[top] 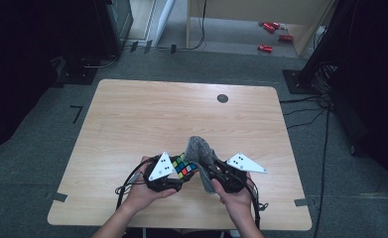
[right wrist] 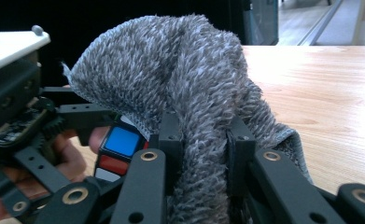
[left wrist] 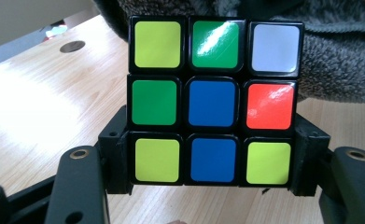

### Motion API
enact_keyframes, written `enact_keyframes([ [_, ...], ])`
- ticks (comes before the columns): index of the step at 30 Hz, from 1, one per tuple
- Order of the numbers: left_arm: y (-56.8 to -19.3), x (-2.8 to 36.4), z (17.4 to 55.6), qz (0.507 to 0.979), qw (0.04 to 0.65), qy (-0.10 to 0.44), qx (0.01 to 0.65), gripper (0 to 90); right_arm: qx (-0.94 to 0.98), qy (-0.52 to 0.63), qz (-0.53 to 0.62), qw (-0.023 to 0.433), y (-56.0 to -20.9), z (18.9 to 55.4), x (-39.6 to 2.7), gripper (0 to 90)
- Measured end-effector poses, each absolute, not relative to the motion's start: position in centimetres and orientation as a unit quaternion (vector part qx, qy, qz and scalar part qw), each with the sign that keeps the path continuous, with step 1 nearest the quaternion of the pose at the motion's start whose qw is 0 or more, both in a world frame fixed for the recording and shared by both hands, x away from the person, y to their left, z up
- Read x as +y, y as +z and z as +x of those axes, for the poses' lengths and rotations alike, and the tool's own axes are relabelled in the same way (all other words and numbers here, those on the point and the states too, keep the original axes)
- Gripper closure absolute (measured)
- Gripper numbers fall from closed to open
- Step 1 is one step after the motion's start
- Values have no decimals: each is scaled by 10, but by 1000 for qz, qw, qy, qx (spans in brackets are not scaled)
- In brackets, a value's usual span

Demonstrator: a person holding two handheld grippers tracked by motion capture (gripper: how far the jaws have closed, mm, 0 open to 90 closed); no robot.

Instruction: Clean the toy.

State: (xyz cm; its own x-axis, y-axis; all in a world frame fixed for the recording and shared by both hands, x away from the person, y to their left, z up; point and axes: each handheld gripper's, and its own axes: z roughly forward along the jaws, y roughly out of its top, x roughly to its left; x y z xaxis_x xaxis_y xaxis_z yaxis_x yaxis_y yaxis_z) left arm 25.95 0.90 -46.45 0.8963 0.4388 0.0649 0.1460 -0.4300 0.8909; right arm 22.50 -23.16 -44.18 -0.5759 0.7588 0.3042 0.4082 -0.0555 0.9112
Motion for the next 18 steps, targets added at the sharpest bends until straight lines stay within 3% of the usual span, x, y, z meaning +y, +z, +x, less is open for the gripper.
enact_keyframes([
  [3,-466,7,260,834,504,145,170,349,675,601,404,136,-430,219,-224,740],
  [8,-463,10,259,832,509,148,165,349,680,578,416,175,-432,220,-221,739],
  [12,-463,10,262,832,507,145,170,348,669,577,447,141,-443,229,-235,736],
  [16,-466,7,262,834,505,144,171,348,674,598,415,128,-432,221,-227,731],
  [18,-465,7,260,831,511,145,166,348,683,588,403,159,-426,217,-219,730],
])
